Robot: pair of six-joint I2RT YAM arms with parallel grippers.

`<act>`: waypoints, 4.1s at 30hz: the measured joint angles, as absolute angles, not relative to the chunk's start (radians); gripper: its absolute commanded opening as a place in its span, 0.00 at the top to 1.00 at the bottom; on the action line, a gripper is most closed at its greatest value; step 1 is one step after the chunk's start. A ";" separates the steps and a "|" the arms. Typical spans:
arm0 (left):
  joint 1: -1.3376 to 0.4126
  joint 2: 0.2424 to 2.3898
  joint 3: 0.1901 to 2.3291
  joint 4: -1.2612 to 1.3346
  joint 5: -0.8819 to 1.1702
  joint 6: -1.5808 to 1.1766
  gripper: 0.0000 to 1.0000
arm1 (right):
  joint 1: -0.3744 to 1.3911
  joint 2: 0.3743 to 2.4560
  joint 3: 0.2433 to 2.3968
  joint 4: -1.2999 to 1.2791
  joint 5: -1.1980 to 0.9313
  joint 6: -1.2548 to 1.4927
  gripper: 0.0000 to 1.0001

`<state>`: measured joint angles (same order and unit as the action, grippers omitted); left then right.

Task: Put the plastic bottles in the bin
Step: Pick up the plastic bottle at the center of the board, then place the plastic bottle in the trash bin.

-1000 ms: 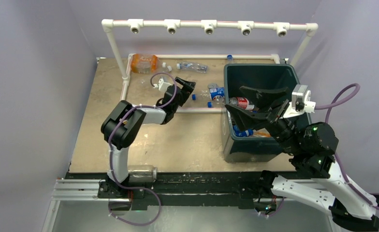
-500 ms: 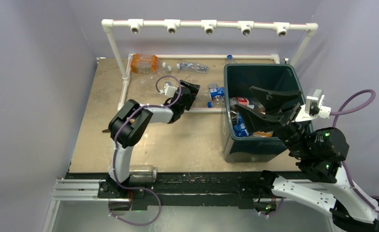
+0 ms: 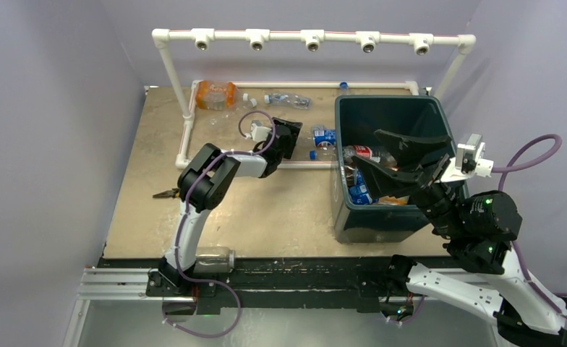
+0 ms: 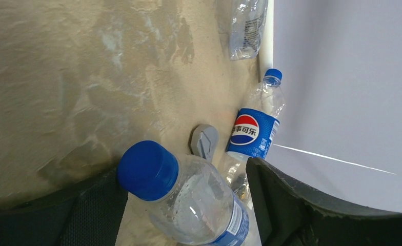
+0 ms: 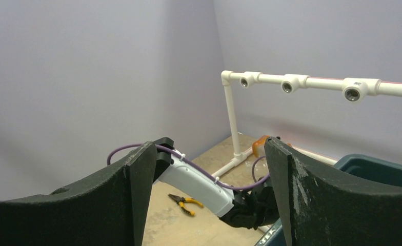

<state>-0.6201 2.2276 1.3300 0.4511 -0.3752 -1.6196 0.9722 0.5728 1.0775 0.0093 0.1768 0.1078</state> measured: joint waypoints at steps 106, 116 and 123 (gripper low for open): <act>-0.511 0.568 0.967 0.224 0.653 -0.688 1.00 | 1.185 1.161 1.254 -0.036 -0.286 0.146 0.15; -0.511 0.545 0.967 0.224 0.646 -0.696 1.00 | 1.193 1.186 1.262 -0.026 -0.283 0.163 0.11; -0.511 0.543 0.960 0.224 0.621 -0.696 0.84 | 1.206 1.199 1.262 0.000 -0.299 0.172 0.43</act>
<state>-0.5106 0.5426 0.9604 0.2237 0.6209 -0.6964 1.2057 1.1992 1.2617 -0.0002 -0.2989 0.1719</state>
